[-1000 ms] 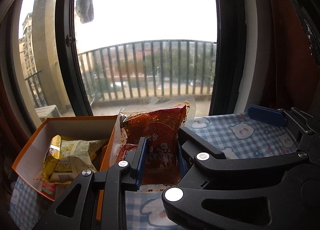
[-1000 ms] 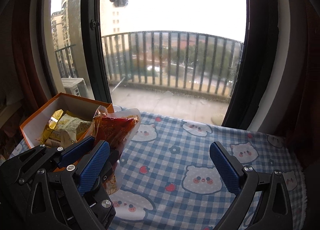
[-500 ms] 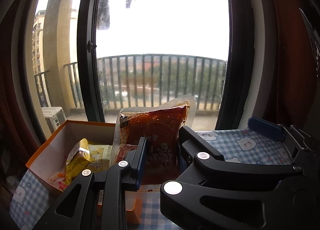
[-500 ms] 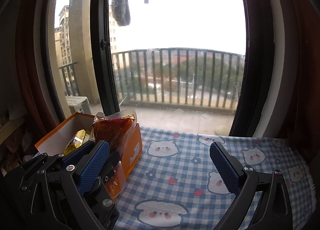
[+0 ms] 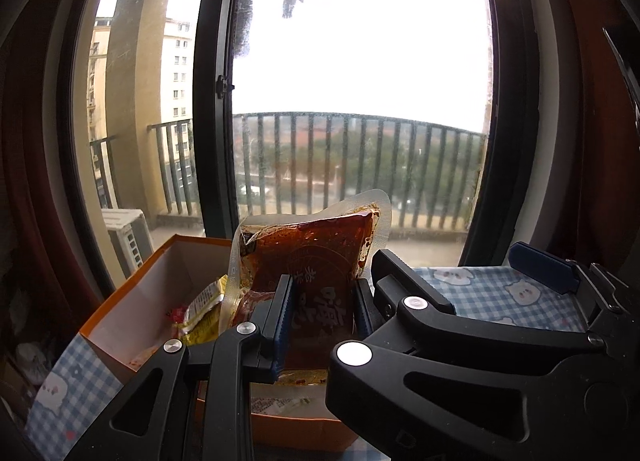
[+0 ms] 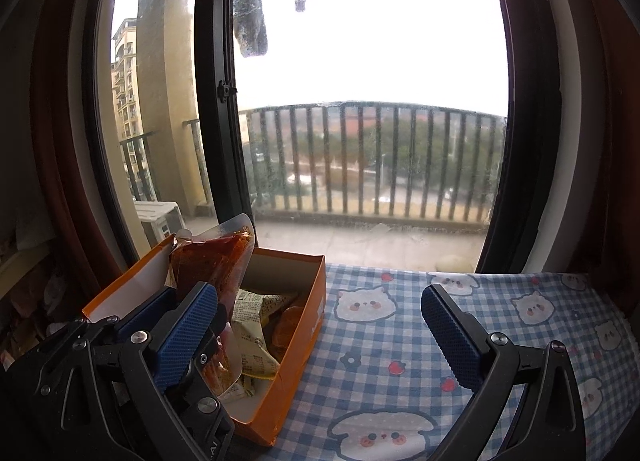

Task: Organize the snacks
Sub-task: 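Lower the red packet into the box and open the left tool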

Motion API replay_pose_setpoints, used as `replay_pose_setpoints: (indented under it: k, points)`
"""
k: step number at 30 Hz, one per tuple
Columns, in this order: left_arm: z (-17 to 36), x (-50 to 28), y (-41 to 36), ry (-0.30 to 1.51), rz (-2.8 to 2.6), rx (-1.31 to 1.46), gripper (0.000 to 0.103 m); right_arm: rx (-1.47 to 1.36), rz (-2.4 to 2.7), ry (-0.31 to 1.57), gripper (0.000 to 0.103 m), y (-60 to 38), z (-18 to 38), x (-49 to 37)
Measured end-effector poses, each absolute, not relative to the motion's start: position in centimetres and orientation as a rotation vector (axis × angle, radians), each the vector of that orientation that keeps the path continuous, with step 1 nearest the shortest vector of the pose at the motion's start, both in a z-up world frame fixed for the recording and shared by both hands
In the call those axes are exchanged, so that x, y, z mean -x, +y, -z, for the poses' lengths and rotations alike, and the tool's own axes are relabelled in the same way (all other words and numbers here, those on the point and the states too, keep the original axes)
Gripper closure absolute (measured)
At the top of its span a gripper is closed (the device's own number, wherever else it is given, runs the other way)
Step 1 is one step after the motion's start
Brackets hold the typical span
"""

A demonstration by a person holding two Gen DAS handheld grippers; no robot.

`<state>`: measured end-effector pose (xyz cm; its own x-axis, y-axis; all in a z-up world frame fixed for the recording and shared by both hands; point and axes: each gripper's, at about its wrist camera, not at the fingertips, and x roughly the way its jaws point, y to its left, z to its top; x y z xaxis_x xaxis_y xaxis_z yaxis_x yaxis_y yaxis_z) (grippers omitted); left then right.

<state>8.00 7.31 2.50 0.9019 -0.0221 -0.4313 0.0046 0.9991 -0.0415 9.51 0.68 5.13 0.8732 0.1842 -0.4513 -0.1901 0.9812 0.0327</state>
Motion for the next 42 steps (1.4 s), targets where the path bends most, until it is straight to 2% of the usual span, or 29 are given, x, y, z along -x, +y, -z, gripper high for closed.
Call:
replay_pose_setpoints:
  k: [10, 27, 38, 42]
  points:
    - [-1.1, -9.4, 9.7, 0.462, -0.053, 0.053, 0.074, -0.004, -0.150, 0.471, 0.000, 4.1, -3.3, -11.0]
    - [2.5, -13.9, 12.2, 0.639, -0.100, 0.080, 0.074, 0.062, -0.108, 0.656, 0.000, 7.8, 2.3, -16.0]
    - [2.3, -12.3, 11.9, 0.671, -0.076, 0.087, 0.074, 0.065, -0.143, 0.723, 0.000, 7.4, 3.3, -15.5]
    - [2.0, -11.5, 11.7, 0.678, -0.073, 0.087, 0.067, 0.059, -0.157, 0.706, 0.000, 7.3, 2.8, -14.5]
